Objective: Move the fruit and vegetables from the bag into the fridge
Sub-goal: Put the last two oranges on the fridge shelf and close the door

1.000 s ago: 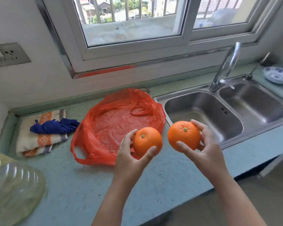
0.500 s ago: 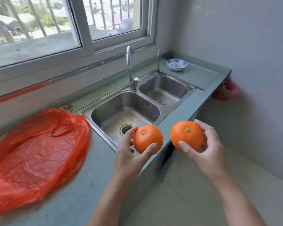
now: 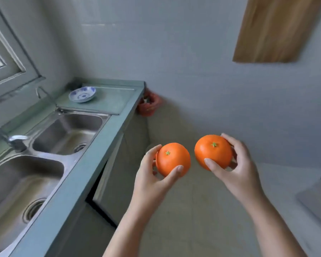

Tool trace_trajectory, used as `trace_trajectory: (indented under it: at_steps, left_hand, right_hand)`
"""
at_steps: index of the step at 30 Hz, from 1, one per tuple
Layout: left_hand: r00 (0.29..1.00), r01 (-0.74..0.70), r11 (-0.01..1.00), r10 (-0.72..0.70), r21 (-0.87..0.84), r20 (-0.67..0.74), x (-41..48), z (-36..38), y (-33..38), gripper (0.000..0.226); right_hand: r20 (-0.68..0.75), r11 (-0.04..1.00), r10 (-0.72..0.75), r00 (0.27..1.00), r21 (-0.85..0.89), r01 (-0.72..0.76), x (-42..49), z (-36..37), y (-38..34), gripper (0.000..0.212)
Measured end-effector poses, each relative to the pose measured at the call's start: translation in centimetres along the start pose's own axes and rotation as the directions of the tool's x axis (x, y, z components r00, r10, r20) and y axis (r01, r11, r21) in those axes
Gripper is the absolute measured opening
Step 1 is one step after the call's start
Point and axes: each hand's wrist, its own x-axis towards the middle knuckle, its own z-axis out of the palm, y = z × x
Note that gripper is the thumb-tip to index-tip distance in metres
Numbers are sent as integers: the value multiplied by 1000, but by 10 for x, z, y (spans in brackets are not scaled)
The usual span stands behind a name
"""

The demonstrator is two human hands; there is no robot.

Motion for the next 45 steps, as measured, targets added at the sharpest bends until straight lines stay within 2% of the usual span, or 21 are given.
trace_trajectory:
  at_steps: [5,12,20,25,30,35,45]
  left_hand:
    - [978,-47,999,47,-5,202,31,98,19,64]
    - [899,-79,997,79,-19,430,69,200,27,63]
    - [789,-138,986,166,-93,591,156,303,41,58]
    - [716,-193,969,248,-156,652,222,360,62,59]
    - [613,-245,943,330,-225,718,262,421,82,67]
    - [537,-214,938,347,-273,769,270,479,95,62]
    - [414,-220,916,400,-336,818,243,638,136,61]
  right_hand:
    - [-172,996,79,982,-18,-83,18,-82,39,72]
    - [-377,973,206,903,-16,-229,23,-154,88,64]
    - [-567,954,217,794,-47,-295,86,-207,133,62]
    - [-645,950,196,739,-61,-305,149,-232,149,61]
    - [-745,927,186,641,-83,-366,178,-259,162,64]
    - [-829,890,169,533,-104,-443,187,-301,178,66]
    - [-898,875,118,425,-109,-473,186,-433,232,60]
